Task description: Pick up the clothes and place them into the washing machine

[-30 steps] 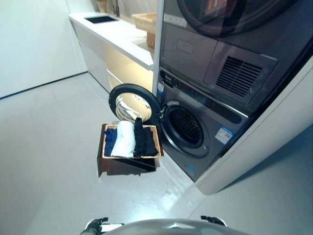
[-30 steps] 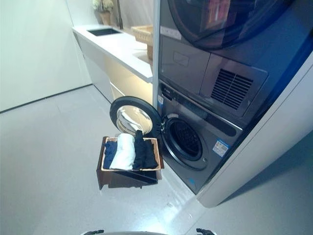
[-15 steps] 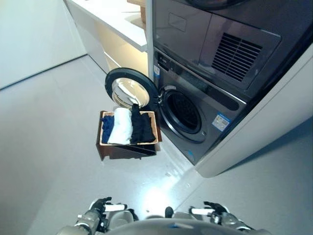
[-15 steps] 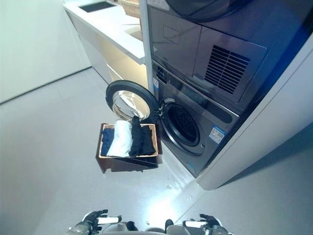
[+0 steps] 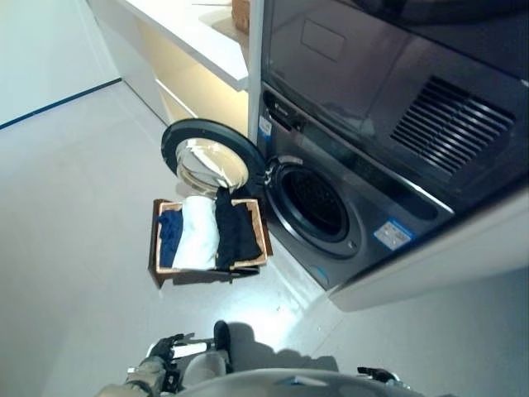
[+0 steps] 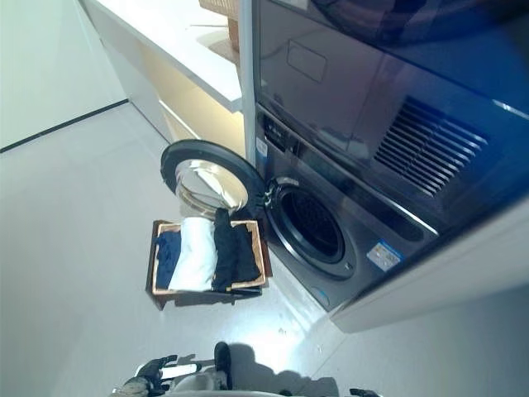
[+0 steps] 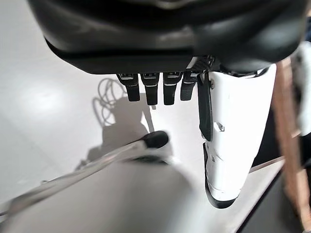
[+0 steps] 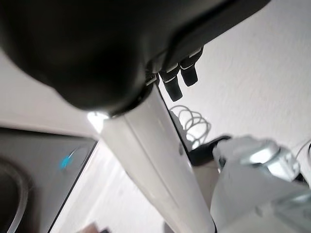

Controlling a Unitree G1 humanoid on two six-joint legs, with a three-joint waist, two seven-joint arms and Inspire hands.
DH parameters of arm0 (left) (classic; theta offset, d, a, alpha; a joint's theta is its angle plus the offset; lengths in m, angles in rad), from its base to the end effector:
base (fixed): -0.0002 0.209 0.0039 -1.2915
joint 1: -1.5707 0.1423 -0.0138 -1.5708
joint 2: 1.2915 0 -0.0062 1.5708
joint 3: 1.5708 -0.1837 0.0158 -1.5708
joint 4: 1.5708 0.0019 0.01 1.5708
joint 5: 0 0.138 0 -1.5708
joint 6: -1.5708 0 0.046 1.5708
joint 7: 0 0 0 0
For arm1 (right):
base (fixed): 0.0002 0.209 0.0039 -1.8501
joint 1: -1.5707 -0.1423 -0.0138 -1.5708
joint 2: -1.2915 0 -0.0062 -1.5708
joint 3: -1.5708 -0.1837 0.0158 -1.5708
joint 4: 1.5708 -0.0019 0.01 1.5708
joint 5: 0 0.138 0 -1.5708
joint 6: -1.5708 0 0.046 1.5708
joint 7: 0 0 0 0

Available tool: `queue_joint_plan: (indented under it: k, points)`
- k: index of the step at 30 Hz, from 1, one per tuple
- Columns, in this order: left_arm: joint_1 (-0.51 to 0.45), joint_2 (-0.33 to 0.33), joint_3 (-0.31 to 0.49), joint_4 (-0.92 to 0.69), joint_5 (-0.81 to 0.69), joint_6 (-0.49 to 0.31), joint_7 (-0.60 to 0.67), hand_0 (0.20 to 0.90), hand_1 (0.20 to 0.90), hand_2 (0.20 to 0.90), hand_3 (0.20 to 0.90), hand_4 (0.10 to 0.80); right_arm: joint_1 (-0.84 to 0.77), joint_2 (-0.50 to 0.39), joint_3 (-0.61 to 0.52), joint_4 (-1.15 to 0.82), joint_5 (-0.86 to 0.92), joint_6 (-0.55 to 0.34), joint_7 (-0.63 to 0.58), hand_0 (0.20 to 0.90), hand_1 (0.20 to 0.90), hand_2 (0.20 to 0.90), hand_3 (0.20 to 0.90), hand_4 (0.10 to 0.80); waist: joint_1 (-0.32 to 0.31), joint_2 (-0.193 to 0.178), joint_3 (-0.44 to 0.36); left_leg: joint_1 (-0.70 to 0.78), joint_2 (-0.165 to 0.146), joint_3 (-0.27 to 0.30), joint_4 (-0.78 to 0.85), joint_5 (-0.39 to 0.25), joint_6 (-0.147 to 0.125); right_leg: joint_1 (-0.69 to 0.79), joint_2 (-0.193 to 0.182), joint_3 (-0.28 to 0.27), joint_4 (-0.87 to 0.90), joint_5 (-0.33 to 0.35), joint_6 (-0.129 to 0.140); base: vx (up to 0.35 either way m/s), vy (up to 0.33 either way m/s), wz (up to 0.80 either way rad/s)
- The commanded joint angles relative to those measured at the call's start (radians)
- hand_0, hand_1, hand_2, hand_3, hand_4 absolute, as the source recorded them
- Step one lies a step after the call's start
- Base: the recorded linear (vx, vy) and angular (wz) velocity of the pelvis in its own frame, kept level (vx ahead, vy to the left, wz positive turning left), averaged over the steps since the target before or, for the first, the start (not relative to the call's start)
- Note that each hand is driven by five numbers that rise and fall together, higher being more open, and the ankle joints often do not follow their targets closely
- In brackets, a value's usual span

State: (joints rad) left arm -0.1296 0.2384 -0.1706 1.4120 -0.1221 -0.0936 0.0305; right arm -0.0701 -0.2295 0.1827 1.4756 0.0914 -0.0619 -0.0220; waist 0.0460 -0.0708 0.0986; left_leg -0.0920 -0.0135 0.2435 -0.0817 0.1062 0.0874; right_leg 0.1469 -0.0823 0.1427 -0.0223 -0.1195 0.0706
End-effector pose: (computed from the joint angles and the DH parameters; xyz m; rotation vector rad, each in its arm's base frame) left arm 0.0917 0.2266 -0.1124 0.2511 1.1884 0.1109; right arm 0.0566 -0.2269 -0.1194 -0.2711 1.3456 -0.0907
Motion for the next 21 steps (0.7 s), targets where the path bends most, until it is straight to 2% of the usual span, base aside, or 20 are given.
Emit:
queue_joint_plan:
  k: [1, 2, 5, 6, 7, 9, 11, 12, 14, 16, 17, 19, 21]
  points:
    - [-0.014, -0.006, 0.001, 0.007, 0.019, -0.016, 0.018, 0.900, 0.900, 0.900, 0.900, 0.800, -0.046, -0.038, 0.022, -0.046, 0.015, -0.014, -0.017, 0.900, 0.900, 0.900, 0.900, 0.800, 0.050, -0.016, -0.048, -0.154, 0.031, 0.026, 0.142, -0.047, -0.094, 0.035, 0.021, 0.010, 0.023, 0.022, 0.010, 0.177, 0.212, -0.09]
    - [-0.019, -0.005, -0.002, 0.006, 0.025, -0.018, 0.020, 0.900, 0.900, 0.900, 0.900, 0.800, -0.060, -0.032, 0.037, -0.069, 0.002, -0.019, -0.017, 0.900, 0.900, 0.900, 0.900, 0.800, 0.058, -0.027, -0.047, -0.172, 0.022, 0.035, 0.163, -0.068, -0.085, 0.028, 0.007, 0.010, 0.019, 0.044, 0.025, 0.106, 0.137, -0.13]
    - [-0.028, -0.003, -0.006, 0.007, 0.033, -0.017, 0.021, 0.900, 0.900, 0.900, 0.900, 0.800, -0.062, -0.030, 0.041, -0.077, -0.002, -0.021, -0.017, 0.900, 0.900, 0.900, 0.900, 0.800, 0.061, -0.038, -0.045, -0.186, 0.013, 0.040, 0.184, -0.086, -0.081, 0.018, -0.005, 0.003, 0.022, 0.072, 0.039, 0.105, 0.127, -0.18]
    - [-0.029, -0.004, -0.012, 0.001, 0.038, -0.018, 0.020, 0.900, 0.900, 0.900, 0.900, 0.800, -0.062, -0.031, 0.040, -0.079, -0.001, -0.021, -0.019, 0.900, 0.900, 0.900, 0.900, 0.800, 0.061, -0.048, -0.041, -0.185, -0.006, 0.036, 0.201, -0.120, -0.079, 0.027, -0.023, -0.007, 0.020, 0.074, 0.051, 0.108, 0.119, 0.05]
    - [-0.029, -0.004, -0.012, 0.001, 0.038, -0.018, 0.020, 0.900, 0.900, 0.900, 0.900, 0.800, -0.062, -0.031, 0.040, -0.079, -0.001, -0.021, -0.019, 0.900, 0.900, 0.900, 0.900, 0.800, 0.061, -0.048, -0.041, -0.185, -0.006, 0.036, 0.202, -0.121, -0.079, 0.027, -0.023, -0.007, 0.020, 0.074, 0.051, 0.141, 0.165, 0.13]
    - [-0.037, -0.004, -0.017, 0.002, 0.048, -0.017, 0.016, 0.900, 0.900, 0.900, 0.900, 0.800, -0.058, -0.029, 0.038, -0.072, 0.000, -0.019, -0.017, 0.900, 0.900, 0.900, 0.900, 0.800, 0.066, -0.060, -0.036, -0.179, -0.022, 0.034, 0.203, -0.145, -0.065, 0.009, -0.034, -0.008, 0.072, 0.159, 0.076, 0.139, 0.156, 0.08]
    - [-0.036, 0.001, -0.022, -0.006, 0.052, -0.016, 0.011, 0.900, 0.900, 0.900, 0.900, 0.800, -0.050, -0.029, 0.034, -0.067, 0.002, -0.018, -0.014, 0.900, 0.900, 0.900, 0.900, 0.800, 0.063, -0.055, -0.032, -0.129, -0.033, 0.030, 0.168, -0.154, -0.048, -0.035, -0.020, -0.006, 0.206, 0.226, 0.088, 0.120, 0.133, 0.03]
    - [-0.040, 0.006, -0.023, -0.012, 0.052, -0.017, 0.011, 0.900, 0.900, 0.900, 0.900, 0.800, -0.053, -0.032, 0.036, -0.065, 0.001, -0.018, -0.011, 0.900, 0.900, 0.900, 0.900, 0.800, 0.055, -0.039, -0.016, -0.111, -0.020, 0.030, 0.142, -0.130, -0.043, -0.090, 0.021, 0.012, 0.295, 0.267, 0.087, 0.052, 0.118, 0.02]
    - [-0.052, 0.015, -0.030, -0.012, 0.056, -0.016, 0.009, 0.900, 0.900, 0.900, 0.900, 0.800, -0.055, -0.033, 0.035, -0.062, 0.003, -0.017, -0.006, 0.900, 0.900, 0.900, 0.900, 0.800, 0.010, 0.002, 0.017, -0.046, -0.011, -0.001, 0.080, -0.107, -0.046, -0.205, 0.103, 0.047, 0.403, 0.227, 0.076, 0.090, 0.137, 0.09]
    - [-0.049, 0.021, -0.034, -0.008, 0.060, -0.017, 0.013, 0.900, 0.900, 0.900, 0.900, 0.800, -0.041, -0.031, 0.034, -0.058, 0.004, -0.017, -0.006, 0.900, 0.900, 0.900, 0.900, 0.800, -0.005, 0.037, 0.033, 0.026, 0.004, -0.003, 0.025, -0.092, -0.058, -0.251, 0.096, 0.009, 0.310, 0.136, 0.046, 0.179, 0.099, 0.27]
    - [-0.049, 0.021, -0.035, -0.005, 0.061, -0.019, 0.015, 0.900, 0.900, 0.900, 0.900, 0.800, -0.037, -0.027, 0.031, -0.058, 0.006, -0.016, -0.007, 0.900, 0.900, 0.900, 0.900, 0.800, -0.011, 0.053, 0.035, 0.060, 0.008, -0.014, 0.004, -0.090, -0.066, -0.272, 0.087, 0.012, 0.246, 0.127, 0.041, 0.193, 0.021, 0.11]
    - [-0.053, 0.020, -0.040, -0.008, 0.060, -0.023, 0.018, 0.900, 0.900, 0.900, 0.900, 0.800, -0.033, -0.023, 0.032, -0.057, 0.004, -0.013, -0.006, 0.900, 0.900, 0.900, 0.900, 0.800, -0.022, 0.058, 0.043, 0.099, 0.006, -0.020, 0.006, -0.100, -0.073, -0.320, 0.072, 0.044, 0.135, 0.159, 0.051, 0.155, -0.021, 0.03]
    - [-0.052, 0.015, -0.035, -0.004, 0.058, -0.025, 0.017, 0.900, 0.900, 0.900, 0.900, 0.800, -0.025, -0.023, 0.026, -0.055, -0.005, -0.009, -0.004, 0.900, 0.900, 0.900, 0.900, 0.800, -0.031, 0.047, 0.046, 0.126, -0.003, -0.026, 0.033, -0.128, -0.078, -0.319, 0.055, 0.060, 0.076, 0.205, 0.073, 0.111, -0.046, 0.18]
